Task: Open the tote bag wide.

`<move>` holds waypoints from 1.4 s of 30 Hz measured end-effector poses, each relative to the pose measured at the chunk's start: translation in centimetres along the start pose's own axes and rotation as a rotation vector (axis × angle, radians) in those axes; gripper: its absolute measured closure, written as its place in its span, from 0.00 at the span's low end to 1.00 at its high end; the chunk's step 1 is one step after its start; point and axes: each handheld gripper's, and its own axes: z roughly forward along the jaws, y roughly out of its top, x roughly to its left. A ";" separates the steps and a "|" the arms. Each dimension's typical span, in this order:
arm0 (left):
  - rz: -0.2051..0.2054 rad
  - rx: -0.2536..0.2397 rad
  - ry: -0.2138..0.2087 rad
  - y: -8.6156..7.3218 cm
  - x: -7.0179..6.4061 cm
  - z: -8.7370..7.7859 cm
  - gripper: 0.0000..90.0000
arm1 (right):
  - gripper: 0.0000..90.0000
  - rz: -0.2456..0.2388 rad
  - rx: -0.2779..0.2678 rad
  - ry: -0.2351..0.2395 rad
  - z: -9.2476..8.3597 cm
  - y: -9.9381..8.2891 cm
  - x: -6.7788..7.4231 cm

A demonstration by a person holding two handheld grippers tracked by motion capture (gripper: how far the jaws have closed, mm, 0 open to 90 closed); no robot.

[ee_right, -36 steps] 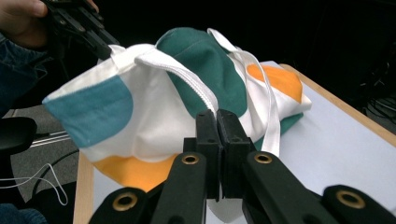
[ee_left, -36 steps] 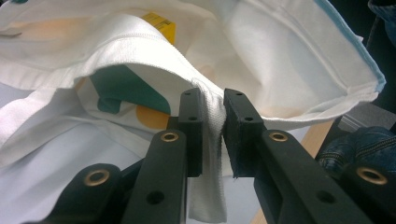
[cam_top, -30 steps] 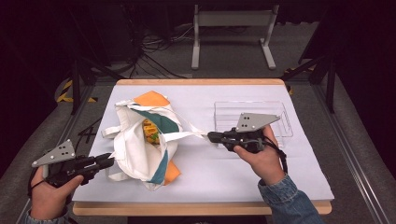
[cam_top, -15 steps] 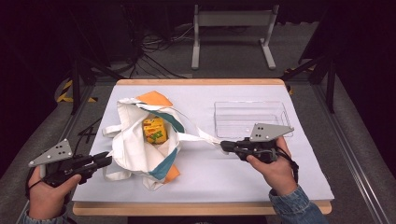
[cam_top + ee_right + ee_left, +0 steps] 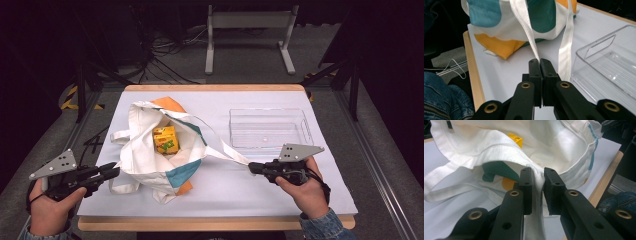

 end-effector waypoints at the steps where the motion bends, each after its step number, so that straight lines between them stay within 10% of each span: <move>1: 0.000 0.000 -0.001 0.0 0.0 0.0 0.87 | 0.98 0.005 0.006 -0.001 0.0 -0.3 0.0; 30: 0.026 0.029 -0.057 0.2 -0.7 1.2 0.87 | 0.98 0.123 0.163 -0.010 1.5 -5.2 -1.2; 42: 0.005 0.049 -0.065 0.1 -0.7 1.2 0.76 | 0.87 0.092 0.150 0.019 2.4 -3.7 -0.4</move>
